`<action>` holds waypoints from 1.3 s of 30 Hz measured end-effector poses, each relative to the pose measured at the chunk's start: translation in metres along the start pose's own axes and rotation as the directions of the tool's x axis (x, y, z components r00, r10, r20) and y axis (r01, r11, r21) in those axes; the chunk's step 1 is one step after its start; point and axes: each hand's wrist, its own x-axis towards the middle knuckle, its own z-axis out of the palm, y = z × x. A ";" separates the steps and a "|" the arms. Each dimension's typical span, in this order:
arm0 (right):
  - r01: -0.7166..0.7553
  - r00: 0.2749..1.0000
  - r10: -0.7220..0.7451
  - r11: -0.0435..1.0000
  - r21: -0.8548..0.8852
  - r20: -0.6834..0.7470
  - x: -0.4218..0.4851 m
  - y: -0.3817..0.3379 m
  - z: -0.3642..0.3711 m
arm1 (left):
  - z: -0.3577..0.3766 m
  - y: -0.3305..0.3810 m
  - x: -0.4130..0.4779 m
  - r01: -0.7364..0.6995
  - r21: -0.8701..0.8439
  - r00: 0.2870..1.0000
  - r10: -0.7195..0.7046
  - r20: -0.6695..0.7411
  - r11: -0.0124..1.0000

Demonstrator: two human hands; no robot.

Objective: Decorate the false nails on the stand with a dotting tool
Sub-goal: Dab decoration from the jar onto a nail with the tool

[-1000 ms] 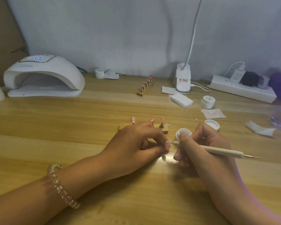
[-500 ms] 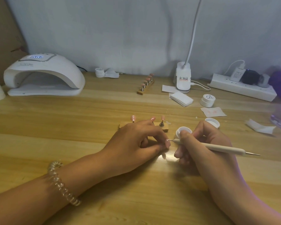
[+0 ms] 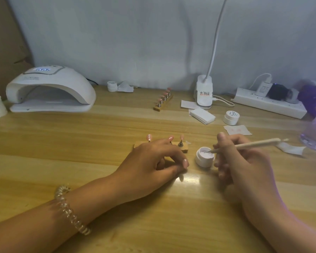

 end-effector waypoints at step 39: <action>-0.075 0.994 0.071 0.996 -0.046 -0.087 0.003 0.002 0.001 | 0.004 0.003 0.010 0.041 -0.022 0.999 -0.041 -0.003 0.999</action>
